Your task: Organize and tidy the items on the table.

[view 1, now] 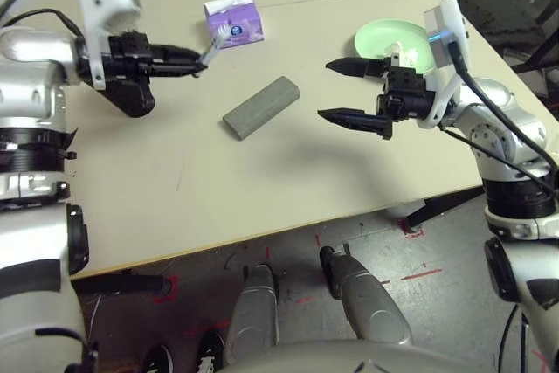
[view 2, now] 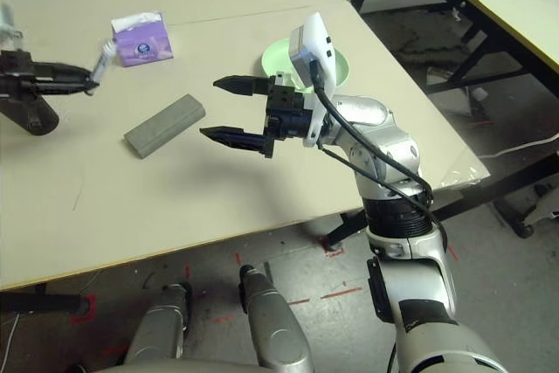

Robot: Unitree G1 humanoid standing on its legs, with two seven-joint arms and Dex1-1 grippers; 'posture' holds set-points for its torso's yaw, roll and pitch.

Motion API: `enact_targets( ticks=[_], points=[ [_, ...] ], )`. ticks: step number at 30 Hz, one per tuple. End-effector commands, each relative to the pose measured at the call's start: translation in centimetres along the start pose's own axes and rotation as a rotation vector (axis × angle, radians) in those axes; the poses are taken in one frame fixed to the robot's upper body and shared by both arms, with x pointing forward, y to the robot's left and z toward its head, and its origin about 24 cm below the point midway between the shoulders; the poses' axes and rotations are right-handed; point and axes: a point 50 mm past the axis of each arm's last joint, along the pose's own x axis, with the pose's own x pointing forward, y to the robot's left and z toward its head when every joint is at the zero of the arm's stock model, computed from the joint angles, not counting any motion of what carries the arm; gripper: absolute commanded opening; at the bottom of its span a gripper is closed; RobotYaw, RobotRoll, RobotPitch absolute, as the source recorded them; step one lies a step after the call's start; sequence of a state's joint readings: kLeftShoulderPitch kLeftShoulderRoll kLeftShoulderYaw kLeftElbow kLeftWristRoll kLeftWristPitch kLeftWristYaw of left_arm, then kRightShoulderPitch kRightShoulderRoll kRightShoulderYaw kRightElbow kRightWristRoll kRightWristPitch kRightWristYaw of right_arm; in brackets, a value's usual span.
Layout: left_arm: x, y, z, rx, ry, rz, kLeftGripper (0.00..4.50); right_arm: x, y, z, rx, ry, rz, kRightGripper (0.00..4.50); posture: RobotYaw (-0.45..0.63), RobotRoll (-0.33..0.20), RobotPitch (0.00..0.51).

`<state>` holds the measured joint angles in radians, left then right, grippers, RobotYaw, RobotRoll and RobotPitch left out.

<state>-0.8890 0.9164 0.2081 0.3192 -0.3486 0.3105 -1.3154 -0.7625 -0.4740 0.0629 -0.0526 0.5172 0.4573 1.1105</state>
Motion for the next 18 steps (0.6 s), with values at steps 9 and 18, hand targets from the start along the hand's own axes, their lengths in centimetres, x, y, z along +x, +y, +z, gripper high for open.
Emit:
enact_targets(
  ticks=[9, 18],
  points=[
    [-7.1, 1.2, -3.7, -0.088, 0.124, 0.557, 0.28, 0.3, -0.2, -0.7, 0.012, 0.002, 0.015, 4.50, -0.09, 0.000, 0.224],
    [-9.6, 1.8, -6.0, -0.106, 0.162, 0.796, 0.28, -0.2, -0.5, -1.7, 0.015, 0.057, 0.003, 4.50, -0.09, 0.000, 0.232]
  ],
)
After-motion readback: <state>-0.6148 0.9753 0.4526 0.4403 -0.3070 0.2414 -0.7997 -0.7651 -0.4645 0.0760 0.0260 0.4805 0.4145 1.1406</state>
